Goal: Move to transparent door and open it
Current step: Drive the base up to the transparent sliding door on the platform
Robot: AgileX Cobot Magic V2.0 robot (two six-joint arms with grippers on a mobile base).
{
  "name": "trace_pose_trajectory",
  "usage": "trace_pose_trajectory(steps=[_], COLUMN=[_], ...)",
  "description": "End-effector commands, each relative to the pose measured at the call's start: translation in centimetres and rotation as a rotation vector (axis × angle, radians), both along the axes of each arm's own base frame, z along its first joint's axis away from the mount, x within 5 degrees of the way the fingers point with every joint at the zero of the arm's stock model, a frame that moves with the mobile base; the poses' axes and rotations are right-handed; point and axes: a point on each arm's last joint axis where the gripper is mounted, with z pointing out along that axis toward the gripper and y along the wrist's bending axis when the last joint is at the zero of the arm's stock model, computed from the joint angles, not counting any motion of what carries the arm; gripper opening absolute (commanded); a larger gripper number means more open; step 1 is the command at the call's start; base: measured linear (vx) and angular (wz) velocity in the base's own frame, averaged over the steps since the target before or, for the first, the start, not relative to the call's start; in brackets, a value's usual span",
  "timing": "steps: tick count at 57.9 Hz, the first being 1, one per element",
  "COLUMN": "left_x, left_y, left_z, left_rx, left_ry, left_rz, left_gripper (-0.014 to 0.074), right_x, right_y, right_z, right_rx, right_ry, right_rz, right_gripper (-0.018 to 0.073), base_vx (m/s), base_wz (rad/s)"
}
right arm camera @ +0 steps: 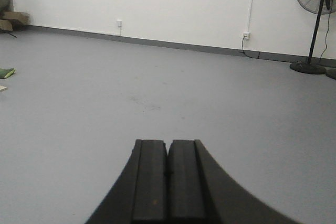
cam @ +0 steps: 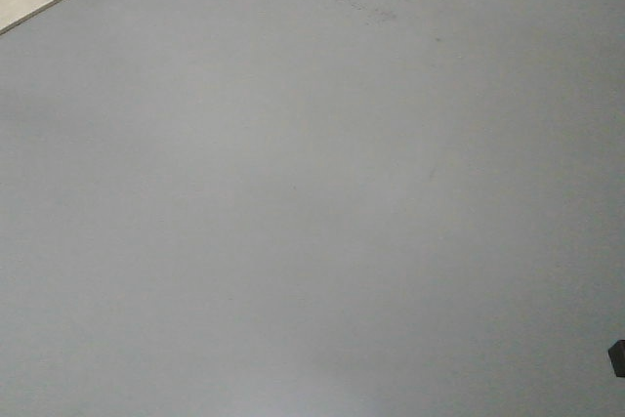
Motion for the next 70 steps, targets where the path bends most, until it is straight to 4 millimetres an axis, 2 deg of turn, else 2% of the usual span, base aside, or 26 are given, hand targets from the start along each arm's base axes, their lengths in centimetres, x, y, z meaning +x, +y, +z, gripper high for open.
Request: trace_pose_trajectory(steps=[1, 39, 70], left_x=[-0.02, -0.02, -0.02], left_y=[-0.01, -0.01, -0.01], left_z=[0.27, 0.27, 0.27], left_rx=[-0.015, -0.015, -0.015], left_ry=[-0.073, -0.073, -0.073], left_rz=[-0.004, -0.004, -0.004], left_gripper=[-0.0006, -0.0006, -0.0006], right_x=[-0.09, -0.09, -0.09], right_y=[-0.01, -0.01, -0.01], right_z=[0.69, 0.69, 0.69], right_rx=[-0.021, -0.021, -0.021], right_ry=[-0.094, -0.094, -0.094], right_rz=[-0.003, -0.003, -0.003], right_gripper=[-0.0009, -0.0009, -0.0009], base_vx=[0.39, 0.43, 0.52], base_wz=[0.02, 0.05, 0.23])
